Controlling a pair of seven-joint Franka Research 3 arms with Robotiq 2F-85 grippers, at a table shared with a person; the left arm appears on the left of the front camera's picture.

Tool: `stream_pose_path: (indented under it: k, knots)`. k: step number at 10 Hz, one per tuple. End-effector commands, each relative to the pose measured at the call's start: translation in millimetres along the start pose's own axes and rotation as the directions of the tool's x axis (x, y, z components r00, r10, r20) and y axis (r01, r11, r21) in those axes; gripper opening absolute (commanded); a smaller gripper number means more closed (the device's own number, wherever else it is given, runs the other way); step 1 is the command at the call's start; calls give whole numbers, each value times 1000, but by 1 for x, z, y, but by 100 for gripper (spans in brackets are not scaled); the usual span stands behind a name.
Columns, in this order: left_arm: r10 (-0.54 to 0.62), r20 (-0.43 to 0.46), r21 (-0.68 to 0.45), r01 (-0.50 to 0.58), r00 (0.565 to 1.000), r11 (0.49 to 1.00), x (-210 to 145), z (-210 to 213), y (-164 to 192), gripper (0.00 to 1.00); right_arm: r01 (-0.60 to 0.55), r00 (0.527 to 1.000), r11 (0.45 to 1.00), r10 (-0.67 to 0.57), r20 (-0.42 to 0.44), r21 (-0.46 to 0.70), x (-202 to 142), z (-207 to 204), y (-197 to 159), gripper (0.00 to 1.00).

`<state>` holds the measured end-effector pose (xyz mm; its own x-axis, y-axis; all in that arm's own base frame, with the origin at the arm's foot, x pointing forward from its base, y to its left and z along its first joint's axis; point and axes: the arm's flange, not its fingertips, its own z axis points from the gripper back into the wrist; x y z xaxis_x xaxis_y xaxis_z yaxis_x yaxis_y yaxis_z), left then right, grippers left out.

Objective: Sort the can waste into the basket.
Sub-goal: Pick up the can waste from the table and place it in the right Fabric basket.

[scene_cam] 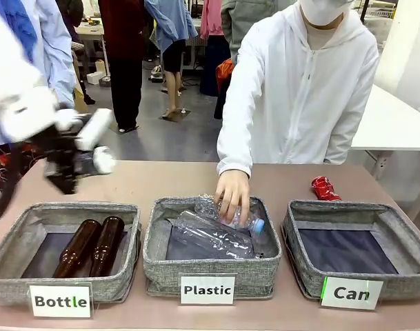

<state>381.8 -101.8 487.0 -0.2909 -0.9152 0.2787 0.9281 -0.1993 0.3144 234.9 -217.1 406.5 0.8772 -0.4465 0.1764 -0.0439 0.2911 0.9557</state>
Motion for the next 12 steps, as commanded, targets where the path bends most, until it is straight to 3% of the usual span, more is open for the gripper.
stream_pose_path:
  k: [1, 4, 8, 9, 11, 12]
  knots:
    - [-37, 91, 33, 34, 995, 999, -19, 7, -45, 0, -25, 1000, 999, 24, 17, 24, 3, 1, 1, 100]
    - [6, 127, 42, -11, 992, 999, -25, 2, -62, 0, -25, 1000, 999, 24, 17, 24, 3, 1, 1, 100]
    - [20, 161, 13, -22, 987, 1000, -11, -4, -35, 0, -25, 1000, 999, 24, 17, 24, 3, 1, 1, 100]
    - [128, 95, 6, -129, 987, 992, 13, -8, -16, 0, -25, 1000, 999, 24, 17, 24, 3, 1, 1, 100]
    - [89, 93, 18, -91, 992, 996, 104, -26, 40, 0, 0, 1000, 1000, 0, 0, 0, 0, 0, 0, 100]
    - [41, 74, 26, -43, 996, 999, 154, -40, 73, 0, -91, 996, 996, 91, 5, -26, -7, 17, 17, 100]
